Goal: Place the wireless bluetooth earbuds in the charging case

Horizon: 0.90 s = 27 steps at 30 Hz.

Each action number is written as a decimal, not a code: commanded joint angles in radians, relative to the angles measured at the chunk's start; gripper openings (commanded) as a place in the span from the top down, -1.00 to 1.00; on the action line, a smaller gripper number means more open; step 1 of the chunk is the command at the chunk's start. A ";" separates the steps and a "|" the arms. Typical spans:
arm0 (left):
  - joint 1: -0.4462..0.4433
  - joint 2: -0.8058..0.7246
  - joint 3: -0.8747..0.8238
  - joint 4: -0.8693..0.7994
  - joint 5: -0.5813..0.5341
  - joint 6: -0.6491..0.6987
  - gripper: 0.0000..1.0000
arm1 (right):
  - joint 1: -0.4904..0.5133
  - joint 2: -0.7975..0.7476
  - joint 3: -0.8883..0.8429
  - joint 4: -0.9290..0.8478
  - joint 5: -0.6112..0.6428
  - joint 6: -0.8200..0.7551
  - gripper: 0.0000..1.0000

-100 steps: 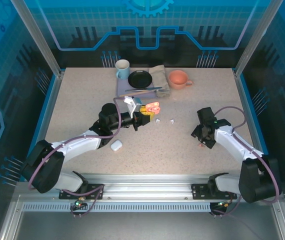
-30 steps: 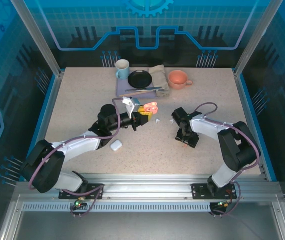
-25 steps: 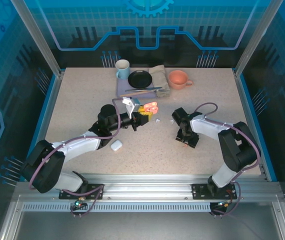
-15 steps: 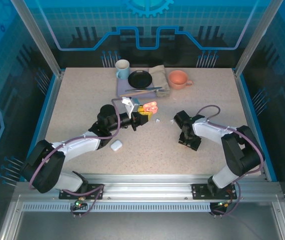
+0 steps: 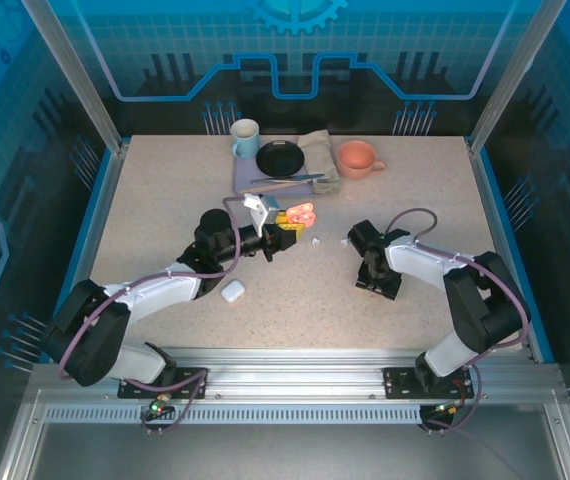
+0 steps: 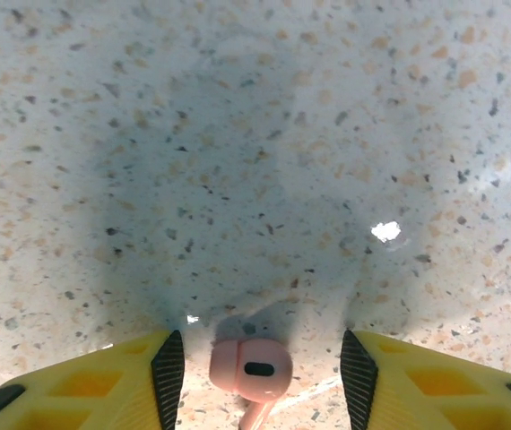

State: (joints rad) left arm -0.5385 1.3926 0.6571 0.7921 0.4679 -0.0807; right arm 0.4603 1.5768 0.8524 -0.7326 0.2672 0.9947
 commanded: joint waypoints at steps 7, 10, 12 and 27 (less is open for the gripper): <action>0.009 0.008 -0.004 0.045 -0.001 -0.019 1.00 | 0.013 0.014 0.020 -0.016 -0.003 -0.059 0.02; 0.009 0.008 -0.004 0.043 -0.001 -0.018 1.00 | 0.012 0.022 0.014 -0.012 0.001 -0.056 0.03; 0.008 0.007 -0.004 0.042 0.000 -0.017 1.00 | 0.012 0.034 0.014 -0.012 0.003 -0.060 0.04; 0.009 0.003 -0.004 0.038 -0.007 -0.013 1.00 | 0.011 0.028 0.001 -0.016 0.000 -0.053 0.22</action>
State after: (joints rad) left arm -0.5385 1.3926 0.6571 0.7918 0.4679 -0.0807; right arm 0.4641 1.6012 0.8639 -0.7250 0.2569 0.9379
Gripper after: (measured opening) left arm 0.247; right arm 0.396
